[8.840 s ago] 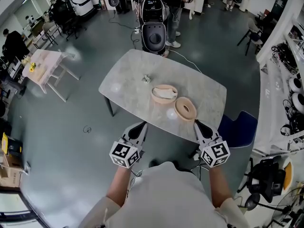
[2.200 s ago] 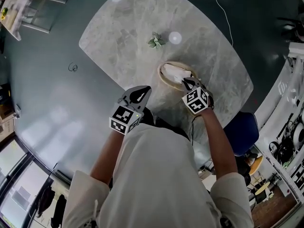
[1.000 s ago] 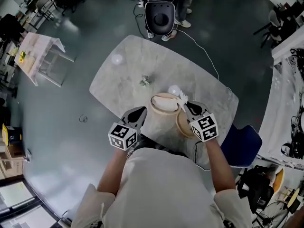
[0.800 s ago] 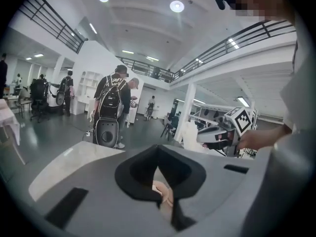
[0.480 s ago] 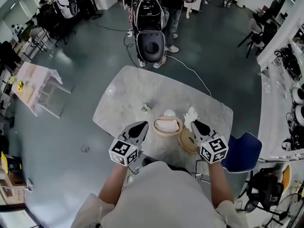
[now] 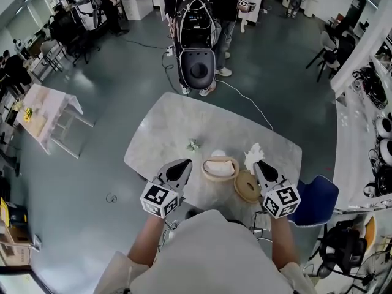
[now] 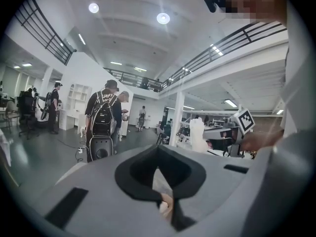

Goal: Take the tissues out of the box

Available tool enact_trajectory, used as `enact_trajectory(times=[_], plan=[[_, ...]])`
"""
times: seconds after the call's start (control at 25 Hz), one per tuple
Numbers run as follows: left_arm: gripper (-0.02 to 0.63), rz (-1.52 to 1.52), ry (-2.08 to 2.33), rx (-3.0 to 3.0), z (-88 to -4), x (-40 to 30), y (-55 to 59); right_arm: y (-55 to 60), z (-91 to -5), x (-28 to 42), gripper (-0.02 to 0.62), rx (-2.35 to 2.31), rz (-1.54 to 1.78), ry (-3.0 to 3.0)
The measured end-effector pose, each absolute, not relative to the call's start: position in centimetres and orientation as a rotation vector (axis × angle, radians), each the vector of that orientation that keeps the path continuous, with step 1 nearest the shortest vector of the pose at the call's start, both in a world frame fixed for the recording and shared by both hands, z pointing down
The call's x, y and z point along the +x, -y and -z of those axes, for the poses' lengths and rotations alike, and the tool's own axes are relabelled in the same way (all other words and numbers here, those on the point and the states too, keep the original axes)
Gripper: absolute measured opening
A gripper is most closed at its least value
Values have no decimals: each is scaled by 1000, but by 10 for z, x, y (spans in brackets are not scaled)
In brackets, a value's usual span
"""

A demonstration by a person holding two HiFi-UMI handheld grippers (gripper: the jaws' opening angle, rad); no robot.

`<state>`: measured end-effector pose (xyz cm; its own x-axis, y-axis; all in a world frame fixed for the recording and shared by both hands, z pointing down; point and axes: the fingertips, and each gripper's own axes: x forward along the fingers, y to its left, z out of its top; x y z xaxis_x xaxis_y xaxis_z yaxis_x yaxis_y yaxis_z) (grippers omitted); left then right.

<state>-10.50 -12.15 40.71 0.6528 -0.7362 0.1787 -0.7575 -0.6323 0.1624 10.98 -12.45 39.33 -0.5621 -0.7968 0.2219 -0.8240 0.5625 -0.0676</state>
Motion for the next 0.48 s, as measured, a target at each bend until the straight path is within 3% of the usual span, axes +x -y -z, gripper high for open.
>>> enact_trajectory(times=[0.48], plan=[[9, -132, 1247, 2628, -408, -109, 112, 121, -380, 107, 41, 1366, -224, 2673]])
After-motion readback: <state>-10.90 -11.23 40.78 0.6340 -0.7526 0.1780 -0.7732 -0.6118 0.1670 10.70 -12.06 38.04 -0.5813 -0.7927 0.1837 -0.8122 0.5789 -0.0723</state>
